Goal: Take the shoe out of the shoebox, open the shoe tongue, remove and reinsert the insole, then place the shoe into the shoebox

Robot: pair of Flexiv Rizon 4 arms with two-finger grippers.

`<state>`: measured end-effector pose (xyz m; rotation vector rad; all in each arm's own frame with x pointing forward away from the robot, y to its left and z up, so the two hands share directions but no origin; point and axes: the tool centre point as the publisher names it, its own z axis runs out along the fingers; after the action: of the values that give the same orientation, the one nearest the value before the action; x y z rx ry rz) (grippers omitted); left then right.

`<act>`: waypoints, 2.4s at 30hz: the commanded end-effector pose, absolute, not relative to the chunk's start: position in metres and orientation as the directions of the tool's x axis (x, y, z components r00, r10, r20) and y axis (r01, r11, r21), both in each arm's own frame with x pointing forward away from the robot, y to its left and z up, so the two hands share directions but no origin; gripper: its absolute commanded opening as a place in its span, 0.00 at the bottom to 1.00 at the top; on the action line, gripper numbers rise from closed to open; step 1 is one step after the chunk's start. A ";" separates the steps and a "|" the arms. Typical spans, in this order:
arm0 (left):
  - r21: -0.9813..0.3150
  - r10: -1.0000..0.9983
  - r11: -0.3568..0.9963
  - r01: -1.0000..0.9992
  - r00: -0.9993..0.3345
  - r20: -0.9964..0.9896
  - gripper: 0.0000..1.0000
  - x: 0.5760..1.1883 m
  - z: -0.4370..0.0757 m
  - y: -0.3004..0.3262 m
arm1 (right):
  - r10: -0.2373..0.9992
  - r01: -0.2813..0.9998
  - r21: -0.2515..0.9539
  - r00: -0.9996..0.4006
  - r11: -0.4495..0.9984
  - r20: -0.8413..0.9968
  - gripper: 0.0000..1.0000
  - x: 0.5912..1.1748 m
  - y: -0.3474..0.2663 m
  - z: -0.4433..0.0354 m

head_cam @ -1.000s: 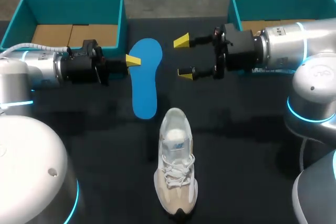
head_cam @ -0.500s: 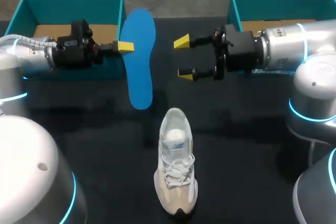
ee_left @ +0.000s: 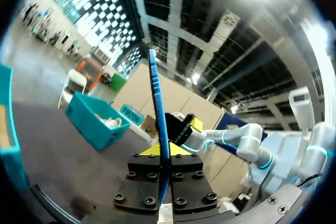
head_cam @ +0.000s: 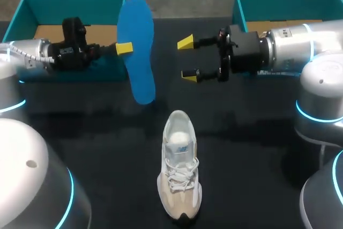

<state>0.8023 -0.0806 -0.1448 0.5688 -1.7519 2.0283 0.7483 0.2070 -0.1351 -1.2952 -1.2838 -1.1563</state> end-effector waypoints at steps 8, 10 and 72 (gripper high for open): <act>-0.982 -0.004 -0.186 -0.016 -1.000 0.017 0.00 0.802 -0.131 -0.080 | 0.112 1.000 -0.004 0.005 -0.007 0.994 1.00 0.748 0.209 -0.135; -0.982 -0.004 -0.186 -0.016 -1.000 0.017 0.00 0.802 -0.131 -0.080 | 0.112 1.000 -0.004 0.005 -0.007 0.994 1.00 0.748 0.209 -0.135; 0.169 0.115 0.068 0.983 0.160 -0.980 0.00 0.781 -0.135 -0.077 | 0.112 1.000 -0.004 0.005 -0.007 0.994 1.00 0.748 0.209 -0.135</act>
<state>0.7892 -0.0755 -0.1346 -2.4138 -2.4887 2.2250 0.7491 0.2077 -0.1347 -1.2950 -1.2854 -1.1556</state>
